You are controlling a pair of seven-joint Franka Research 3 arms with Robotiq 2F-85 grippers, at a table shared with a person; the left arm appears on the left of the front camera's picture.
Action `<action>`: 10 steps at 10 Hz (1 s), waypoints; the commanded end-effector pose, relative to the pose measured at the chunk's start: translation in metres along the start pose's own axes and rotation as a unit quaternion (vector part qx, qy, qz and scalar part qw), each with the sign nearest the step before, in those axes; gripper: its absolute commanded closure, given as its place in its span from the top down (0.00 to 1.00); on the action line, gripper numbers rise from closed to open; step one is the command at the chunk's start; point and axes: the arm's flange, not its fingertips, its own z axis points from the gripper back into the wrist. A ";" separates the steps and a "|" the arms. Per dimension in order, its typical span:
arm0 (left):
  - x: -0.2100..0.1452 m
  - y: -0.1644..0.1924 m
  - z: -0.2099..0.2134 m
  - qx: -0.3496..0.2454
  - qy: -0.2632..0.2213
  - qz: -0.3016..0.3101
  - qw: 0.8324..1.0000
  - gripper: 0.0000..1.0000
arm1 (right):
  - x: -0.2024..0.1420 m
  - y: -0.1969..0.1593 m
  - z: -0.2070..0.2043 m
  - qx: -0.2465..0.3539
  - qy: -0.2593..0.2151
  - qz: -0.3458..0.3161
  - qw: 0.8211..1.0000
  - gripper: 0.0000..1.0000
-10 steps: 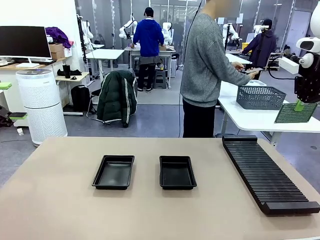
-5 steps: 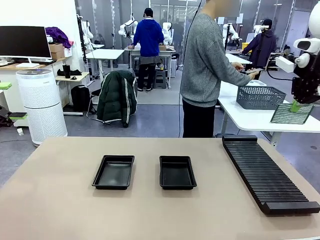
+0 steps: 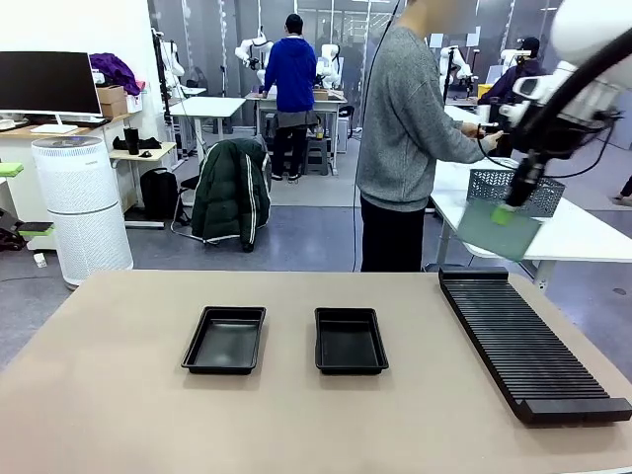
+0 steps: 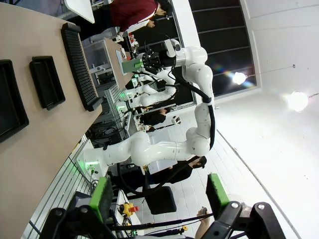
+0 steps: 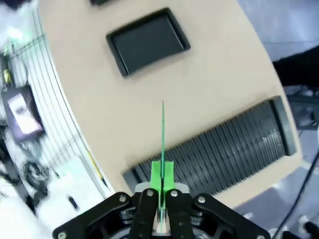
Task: Inspect and transfer BCBs to ESD trays.
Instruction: Pick up the Blank PCB from the PCB Rack and place it in the left ESD tray.
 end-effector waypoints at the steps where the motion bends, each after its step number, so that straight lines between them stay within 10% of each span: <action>1: -0.001 -0.001 -0.001 0.001 -0.004 0.005 1.000 1.00 | 0.047 0.020 -0.022 0.012 -0.037 -0.138 0.990 0.02; 10: -0.001 -0.001 -0.001 0.001 -0.004 0.005 1.000 1.00 | 0.235 0.091 -0.156 0.109 -0.045 -0.507 0.854 0.02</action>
